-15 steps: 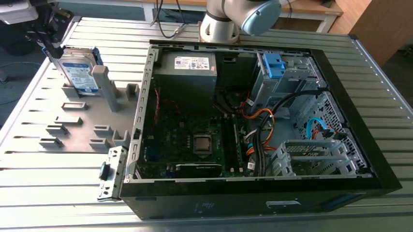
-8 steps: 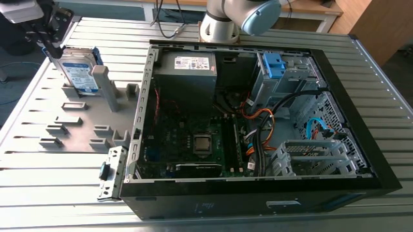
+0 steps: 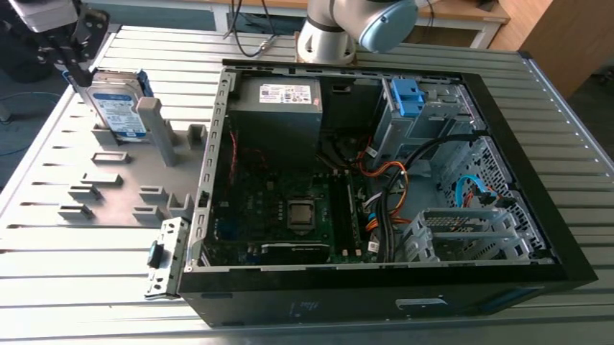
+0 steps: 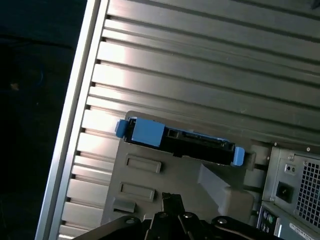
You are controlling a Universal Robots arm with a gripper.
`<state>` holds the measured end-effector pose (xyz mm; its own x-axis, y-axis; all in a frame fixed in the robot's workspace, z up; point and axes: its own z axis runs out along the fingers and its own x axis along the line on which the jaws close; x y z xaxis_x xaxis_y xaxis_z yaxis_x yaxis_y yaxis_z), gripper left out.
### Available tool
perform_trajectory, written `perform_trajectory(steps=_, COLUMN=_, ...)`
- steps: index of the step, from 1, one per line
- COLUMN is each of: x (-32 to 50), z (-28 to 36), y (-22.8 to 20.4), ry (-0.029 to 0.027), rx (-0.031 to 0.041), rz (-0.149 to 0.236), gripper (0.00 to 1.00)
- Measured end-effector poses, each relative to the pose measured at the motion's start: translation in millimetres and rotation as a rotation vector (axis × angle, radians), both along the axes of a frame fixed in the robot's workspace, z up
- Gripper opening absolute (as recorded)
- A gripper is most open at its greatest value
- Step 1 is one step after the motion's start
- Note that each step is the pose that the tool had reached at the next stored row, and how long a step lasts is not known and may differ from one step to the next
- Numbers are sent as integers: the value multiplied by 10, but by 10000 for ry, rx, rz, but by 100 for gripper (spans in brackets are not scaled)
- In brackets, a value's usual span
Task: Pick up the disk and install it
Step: 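Pick up the disk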
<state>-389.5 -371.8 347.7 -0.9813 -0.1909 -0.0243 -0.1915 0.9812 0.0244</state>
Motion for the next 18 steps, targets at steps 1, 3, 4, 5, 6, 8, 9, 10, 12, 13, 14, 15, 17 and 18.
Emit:
perform_trajectory(steps=1, x=0, z=0, y=0, ry=0, rx=0, rz=179, gripper=11)
perform_trajectory(steps=3, x=0, z=-1, y=0, ry=0, rx=0, rz=555, gripper=11)
perform_trajectory(steps=4, x=0, z=-1, y=0, ry=0, rx=0, rz=735, gripper=11)
perform_trajectory(steps=5, x=0, z=-2, y=0, ry=0, rx=1, rz=915, gripper=11)
perform_trajectory(steps=6, x=0, z=-2, y=0, ry=0, rx=0, rz=1094, gripper=11)
perform_trajectory(steps=8, x=0, z=-3, y=0, ry=0, rx=0, rz=1453, gripper=11)
perform_trajectory(steps=9, x=0, z=-3, y=0, ry=-1, rx=1, rz=1641, gripper=11)
perform_trajectory(steps=10, x=0, z=-3, y=0, ry=0, rx=0, rz=1819, gripper=11)
perform_trajectory(steps=12, x=0, z=-4, y=0, ry=0, rx=1, rz=2195, gripper=11)
perform_trajectory(steps=13, x=0, z=-4, y=0, ry=0, rx=0, rz=2375, gripper=11)
perform_trajectory(steps=14, x=0, z=-4, y=0, ry=-1, rx=1, rz=2556, gripper=11)
perform_trajectory(steps=15, x=0, z=-4, y=0, ry=-1, rx=0, rz=2734, gripper=11)
perform_trajectory(steps=17, x=0, z=-5, y=0, ry=-1, rx=1, rz=3095, gripper=11)
perform_trajectory(steps=18, x=0, z=-5, y=0, ry=-1, rx=1, rz=3275, gripper=11)
